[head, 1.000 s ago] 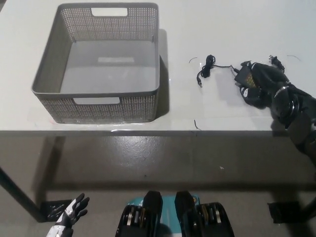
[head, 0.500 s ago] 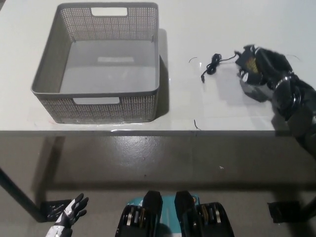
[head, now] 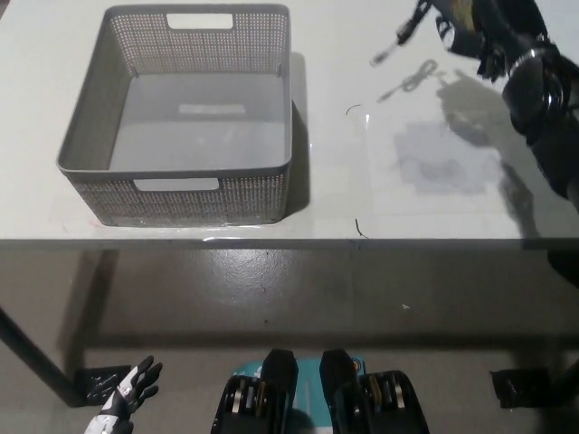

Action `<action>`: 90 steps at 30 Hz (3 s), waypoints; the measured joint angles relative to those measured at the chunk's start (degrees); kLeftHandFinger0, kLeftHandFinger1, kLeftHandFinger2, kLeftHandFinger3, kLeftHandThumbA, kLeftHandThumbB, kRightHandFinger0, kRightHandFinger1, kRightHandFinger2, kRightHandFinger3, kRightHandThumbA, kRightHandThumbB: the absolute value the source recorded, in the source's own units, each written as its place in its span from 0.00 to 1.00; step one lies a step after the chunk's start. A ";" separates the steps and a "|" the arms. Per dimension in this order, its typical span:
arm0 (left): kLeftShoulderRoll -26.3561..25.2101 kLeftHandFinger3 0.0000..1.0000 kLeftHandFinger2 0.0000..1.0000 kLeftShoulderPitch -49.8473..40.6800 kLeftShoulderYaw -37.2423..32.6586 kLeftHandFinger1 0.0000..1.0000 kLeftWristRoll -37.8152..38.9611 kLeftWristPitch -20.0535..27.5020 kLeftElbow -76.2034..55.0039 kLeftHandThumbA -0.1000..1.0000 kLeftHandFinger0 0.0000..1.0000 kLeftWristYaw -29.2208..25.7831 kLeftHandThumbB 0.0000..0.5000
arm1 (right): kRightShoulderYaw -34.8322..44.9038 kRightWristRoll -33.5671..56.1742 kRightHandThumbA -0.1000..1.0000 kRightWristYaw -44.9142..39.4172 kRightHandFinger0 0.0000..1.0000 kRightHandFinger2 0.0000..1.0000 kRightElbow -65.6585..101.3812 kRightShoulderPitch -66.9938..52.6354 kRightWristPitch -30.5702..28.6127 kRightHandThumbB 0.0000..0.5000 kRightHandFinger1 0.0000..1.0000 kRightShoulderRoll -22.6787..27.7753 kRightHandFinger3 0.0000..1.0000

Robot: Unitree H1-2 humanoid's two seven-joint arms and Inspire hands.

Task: Use the right hand to pick up a black power cord and place it into a container on the left hand side

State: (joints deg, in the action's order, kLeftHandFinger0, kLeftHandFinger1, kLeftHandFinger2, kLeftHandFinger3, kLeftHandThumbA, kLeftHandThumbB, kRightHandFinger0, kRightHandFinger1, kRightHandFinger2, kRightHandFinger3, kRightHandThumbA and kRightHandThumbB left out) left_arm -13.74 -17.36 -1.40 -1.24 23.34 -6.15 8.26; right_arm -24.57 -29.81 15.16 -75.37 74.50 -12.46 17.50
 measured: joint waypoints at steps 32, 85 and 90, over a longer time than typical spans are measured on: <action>0.83 1.00 1.00 -0.99 -2.88 1.00 -0.61 -0.48 1.34 1.00 1.00 0.10 0.64 | 1.40 0.01 0.00 -0.68 0.00 0.77 6.51 8.91 4.11 0.32 0.41 -23.37 0.82; 0.31 1.00 1.00 -1.66 -4.19 1.00 -1.30 -0.04 1.62 1.00 1.00 0.62 0.58 | 17.61 12.84 1.00 -21.38 1.00 1.00 31.76 -4.91 11.34 1.00 1.00 -18.04 1.00; 0.47 1.00 1.00 -1.82 -4.18 1.00 -1.59 -0.08 1.65 1.00 1.00 0.62 0.65 | 18.97 14.66 1.00 -23.23 1.00 1.00 42.37 -10.99 13.65 1.00 1.00 -15.89 1.00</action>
State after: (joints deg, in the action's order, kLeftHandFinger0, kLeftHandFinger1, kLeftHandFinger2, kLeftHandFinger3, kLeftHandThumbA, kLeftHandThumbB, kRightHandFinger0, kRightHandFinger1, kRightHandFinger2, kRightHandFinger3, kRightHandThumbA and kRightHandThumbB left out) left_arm -13.27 -19.18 -5.58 -2.84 23.27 -4.50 8.88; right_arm -5.60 -15.15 -8.07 -32.99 63.51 1.20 1.61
